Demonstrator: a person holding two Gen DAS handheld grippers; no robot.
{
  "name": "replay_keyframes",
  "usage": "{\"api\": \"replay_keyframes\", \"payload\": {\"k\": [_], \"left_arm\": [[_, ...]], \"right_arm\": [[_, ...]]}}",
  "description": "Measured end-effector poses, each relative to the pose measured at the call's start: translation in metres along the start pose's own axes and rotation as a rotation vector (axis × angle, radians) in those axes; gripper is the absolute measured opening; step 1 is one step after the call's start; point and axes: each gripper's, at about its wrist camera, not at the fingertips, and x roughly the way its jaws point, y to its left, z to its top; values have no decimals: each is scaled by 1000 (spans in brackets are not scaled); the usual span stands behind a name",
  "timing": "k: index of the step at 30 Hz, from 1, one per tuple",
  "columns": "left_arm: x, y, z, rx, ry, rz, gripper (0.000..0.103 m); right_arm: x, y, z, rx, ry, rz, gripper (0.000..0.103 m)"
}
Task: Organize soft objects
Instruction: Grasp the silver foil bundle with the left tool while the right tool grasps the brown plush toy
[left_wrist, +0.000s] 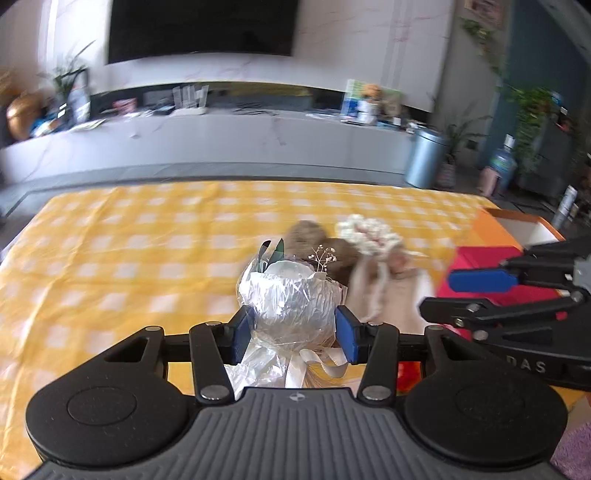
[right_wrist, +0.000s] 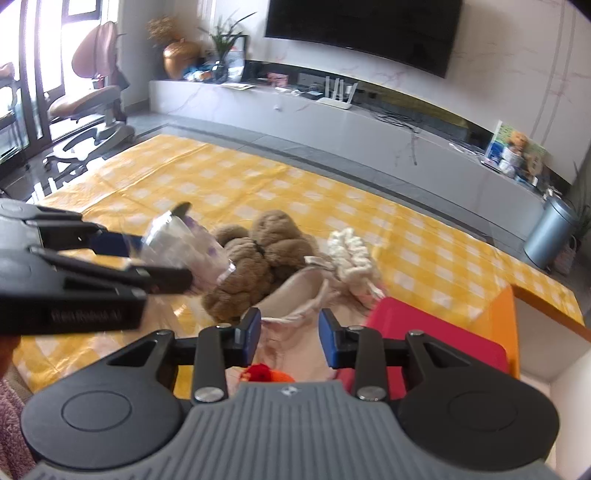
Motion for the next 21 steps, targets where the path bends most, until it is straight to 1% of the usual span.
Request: {"api": "replay_keyframes", "payload": {"k": [3, 5, 7, 9, 11, 12, 13, 16, 21], "left_arm": [[-1, 20, -2, -86, 1, 49, 54], [0, 33, -4, -145, -2, 73, 54], [1, 43, -8, -181, -11, 92, 54], [1, 49, -10, -204, -16, 98, 54], [2, 54, -12, -214, -24, 110, 54], [3, 56, -13, -215, -28, 118, 55], [3, 58, -13, -217, -32, 125, 55], [7, 63, -19, -224, -33, 132, 55], [14, 60, -25, -183, -29, 138, 55]], "right_arm": [[9, 10, 5, 4, -3, 7, 34], [18, 17, 7, 17, -3, 17, 37], [29, 25, 10, 26, 5, 26, 43], [41, 33, 11, 30, 11, 30, 45], [52, 39, 12, 36, 19, 24, 53], [59, 41, 13, 44, 22, 17, 63], [64, 42, 14, 55, 21, 12, 69], [80, 45, 17, 90, 32, 15, 71], [105, 50, 21, 105, 63, -4, 71]]}}
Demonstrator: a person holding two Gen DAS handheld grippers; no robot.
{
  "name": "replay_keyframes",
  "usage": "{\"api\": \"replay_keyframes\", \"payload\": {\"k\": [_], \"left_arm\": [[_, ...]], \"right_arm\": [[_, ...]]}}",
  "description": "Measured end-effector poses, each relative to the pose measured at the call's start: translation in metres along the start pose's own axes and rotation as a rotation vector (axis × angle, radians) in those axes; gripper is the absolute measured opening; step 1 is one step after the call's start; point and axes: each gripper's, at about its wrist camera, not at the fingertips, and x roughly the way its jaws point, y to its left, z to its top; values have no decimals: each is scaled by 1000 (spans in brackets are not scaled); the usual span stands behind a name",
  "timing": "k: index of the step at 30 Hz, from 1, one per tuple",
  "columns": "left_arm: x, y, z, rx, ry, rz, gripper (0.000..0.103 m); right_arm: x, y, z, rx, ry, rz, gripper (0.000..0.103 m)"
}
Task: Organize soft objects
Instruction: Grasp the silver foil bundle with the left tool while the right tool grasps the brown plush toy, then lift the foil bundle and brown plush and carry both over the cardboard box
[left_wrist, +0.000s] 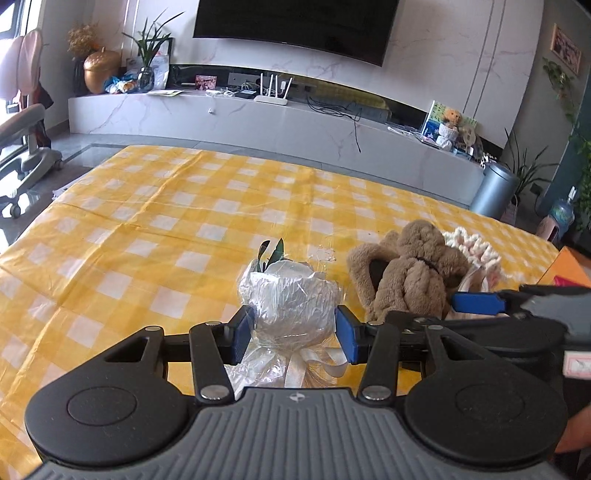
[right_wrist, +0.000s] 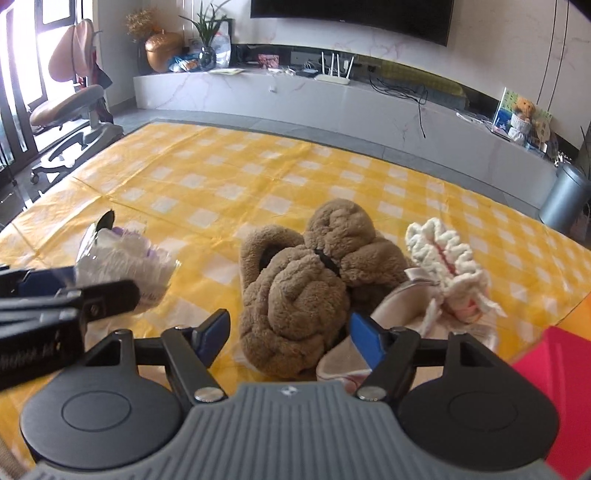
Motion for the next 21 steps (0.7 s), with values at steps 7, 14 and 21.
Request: {"api": "replay_keyframes", "payload": {"k": [7, 14, 21], "left_arm": [[0, -3, -2, 22, -11, -3, 55], [-6, -5, 0, 16, 14, 15, 55], [-32, -5, 4, 14, 36, 38, 54]], "right_arm": [[16, 3, 0, 11, 22, -21, 51], [-7, 4, -3, -24, -39, 2, 33], [-51, 11, -3, -58, -104, 82, 32]]}}
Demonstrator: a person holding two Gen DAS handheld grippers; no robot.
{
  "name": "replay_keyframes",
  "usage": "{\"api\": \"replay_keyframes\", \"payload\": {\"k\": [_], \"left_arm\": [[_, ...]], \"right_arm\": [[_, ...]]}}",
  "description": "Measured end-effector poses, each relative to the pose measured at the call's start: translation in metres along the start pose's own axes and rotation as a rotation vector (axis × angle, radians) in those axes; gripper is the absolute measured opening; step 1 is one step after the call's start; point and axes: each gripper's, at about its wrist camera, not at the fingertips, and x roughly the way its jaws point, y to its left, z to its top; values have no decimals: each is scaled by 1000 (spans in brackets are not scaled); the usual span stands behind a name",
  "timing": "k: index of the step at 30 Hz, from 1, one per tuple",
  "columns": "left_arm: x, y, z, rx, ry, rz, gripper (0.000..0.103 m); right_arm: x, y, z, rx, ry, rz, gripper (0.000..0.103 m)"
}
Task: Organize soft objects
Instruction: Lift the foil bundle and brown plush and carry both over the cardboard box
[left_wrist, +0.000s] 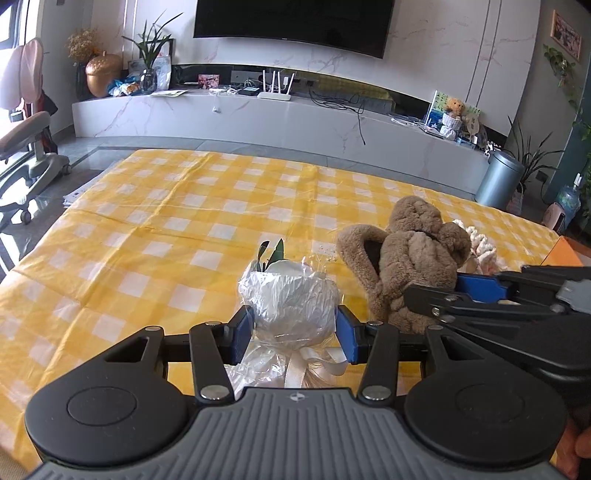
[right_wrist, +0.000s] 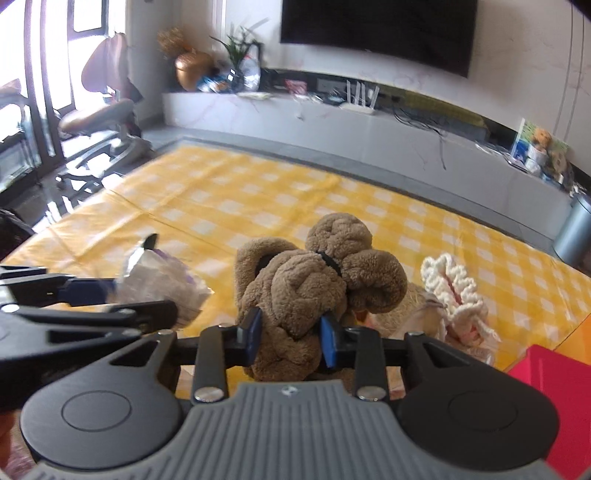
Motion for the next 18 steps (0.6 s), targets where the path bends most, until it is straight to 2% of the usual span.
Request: {"api": "replay_keyframes", "payload": {"k": [5, 9, 18], "left_arm": [[-22, 2, 1, -14, -1, -6, 54], [-36, -2, 1, -9, 6, -16, 54], [-71, -22, -6, 35, 10, -61, 54]], "right_arm": [[-33, 2, -1, 5, -30, 33, 32], [-58, 5, -4, -3, -17, 41, 32], [-122, -4, -35, 21, -23, 22, 32]]}}
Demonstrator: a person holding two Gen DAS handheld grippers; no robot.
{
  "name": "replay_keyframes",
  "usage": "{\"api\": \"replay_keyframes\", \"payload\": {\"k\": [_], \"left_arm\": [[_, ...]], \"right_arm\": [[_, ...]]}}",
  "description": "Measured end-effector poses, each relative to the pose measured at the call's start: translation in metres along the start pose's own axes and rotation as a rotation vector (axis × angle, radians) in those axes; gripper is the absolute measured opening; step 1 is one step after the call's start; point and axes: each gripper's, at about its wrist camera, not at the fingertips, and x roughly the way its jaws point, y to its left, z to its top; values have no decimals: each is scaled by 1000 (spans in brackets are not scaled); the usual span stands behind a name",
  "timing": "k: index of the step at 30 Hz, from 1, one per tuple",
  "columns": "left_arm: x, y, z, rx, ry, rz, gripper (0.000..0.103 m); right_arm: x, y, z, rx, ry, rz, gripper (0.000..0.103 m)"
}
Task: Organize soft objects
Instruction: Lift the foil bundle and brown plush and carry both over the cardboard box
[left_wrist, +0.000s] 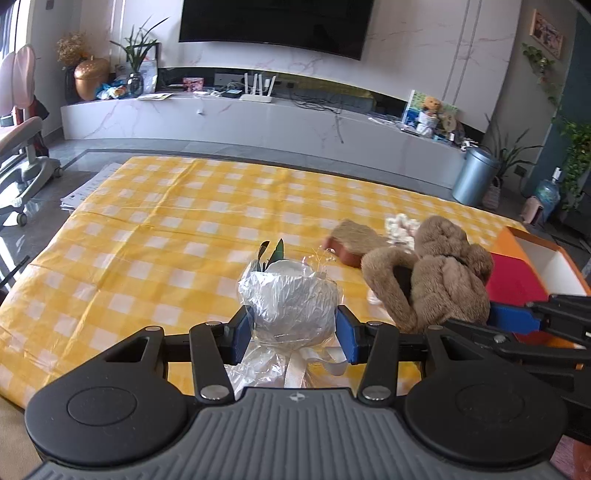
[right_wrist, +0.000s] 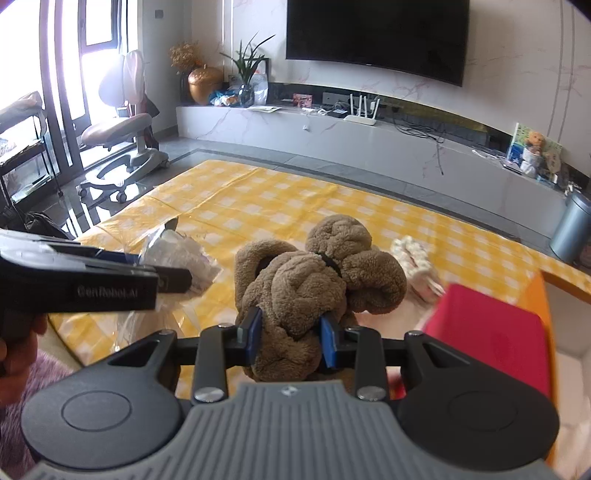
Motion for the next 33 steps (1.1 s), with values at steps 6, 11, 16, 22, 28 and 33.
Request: {"api": "replay_keyframes", "payload": {"k": [6, 11, 16, 22, 28, 33], "left_arm": [[-23, -26, -6, 42, -14, -63, 54], [-39, -52, -6, 86, -26, -113, 54], [-52, -84, -5, 141, -42, -175, 54], [-55, -129, 3, 208, -34, -281, 54], [-51, -178, 16, 288, -7, -391, 54], [-41, -224, 28, 346, 17, -469, 54]], "right_arm": [[-38, -15, -26, 34, 1, -20, 32], [-72, -26, -38, 31, -29, -44, 32], [-103, -42, -46, 6, -52, -87, 32], [-135, -75, -50, -10, -67, -158, 33], [-159, -107, -52, -47, -68, -243, 32], [-169, -132, -54, -63, -62, -297, 33]]}}
